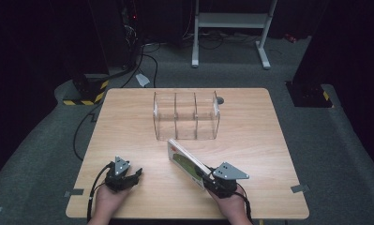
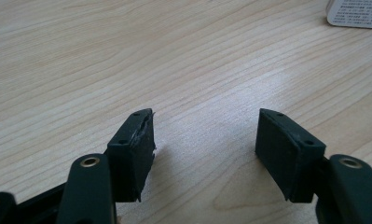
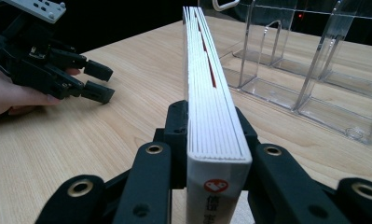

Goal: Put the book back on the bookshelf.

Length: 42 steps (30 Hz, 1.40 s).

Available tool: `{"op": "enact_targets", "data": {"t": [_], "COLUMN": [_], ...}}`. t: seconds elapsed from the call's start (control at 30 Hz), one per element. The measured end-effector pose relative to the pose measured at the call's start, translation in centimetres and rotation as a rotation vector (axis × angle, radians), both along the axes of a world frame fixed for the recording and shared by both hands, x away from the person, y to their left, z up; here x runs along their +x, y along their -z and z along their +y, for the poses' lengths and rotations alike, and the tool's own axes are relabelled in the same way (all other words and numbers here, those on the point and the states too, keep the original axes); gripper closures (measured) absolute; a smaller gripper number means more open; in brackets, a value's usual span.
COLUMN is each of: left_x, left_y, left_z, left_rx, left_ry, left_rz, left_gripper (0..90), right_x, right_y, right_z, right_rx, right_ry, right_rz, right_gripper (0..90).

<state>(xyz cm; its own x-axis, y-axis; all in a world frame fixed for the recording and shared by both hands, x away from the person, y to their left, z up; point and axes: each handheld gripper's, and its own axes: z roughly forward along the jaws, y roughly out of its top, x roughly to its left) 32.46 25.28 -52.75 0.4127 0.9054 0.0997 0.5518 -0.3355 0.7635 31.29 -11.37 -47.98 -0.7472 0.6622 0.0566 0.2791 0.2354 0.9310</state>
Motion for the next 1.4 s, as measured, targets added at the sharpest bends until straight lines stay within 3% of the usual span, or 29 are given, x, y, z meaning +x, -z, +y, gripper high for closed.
{"op": "enact_targets", "data": {"t": [0.13,0.3,0.77,0.87,1.4], "left_x": [0.1,0.7,0.6,0.6,0.6], "left_y": [0.0,0.1,0.1,0.1,0.1], "left_z": [0.0,0.4,0.4,0.4,0.4], "left_rx": [-0.012,-0.077,-0.078,-0.074,-0.075], "left_ry": [-0.001,-0.008,-0.003,0.002,-0.002], "left_rz": [0.008,0.054,0.055,0.058,0.058], "left_gripper": [37.4,33.3,31.9,31.7,31.4], "right_x": [-0.4,-0.5,-0.6,-0.6,-0.4], "right_y": [-0.1,-0.5,-1.3,-1.4,-2.4], "right_z": [0.4,0.5,-0.6,-0.9,-3.1], "right_rx": [-0.02,-0.012,0.009,-0.002,0.034], "right_ry": [0.008,0.034,0.101,0.111,0.209], "right_rz": [-0.019,-0.028,-0.026,-0.038,-0.067], "right_gripper": [75.0,75.1,75.2,75.2,75.3]}}
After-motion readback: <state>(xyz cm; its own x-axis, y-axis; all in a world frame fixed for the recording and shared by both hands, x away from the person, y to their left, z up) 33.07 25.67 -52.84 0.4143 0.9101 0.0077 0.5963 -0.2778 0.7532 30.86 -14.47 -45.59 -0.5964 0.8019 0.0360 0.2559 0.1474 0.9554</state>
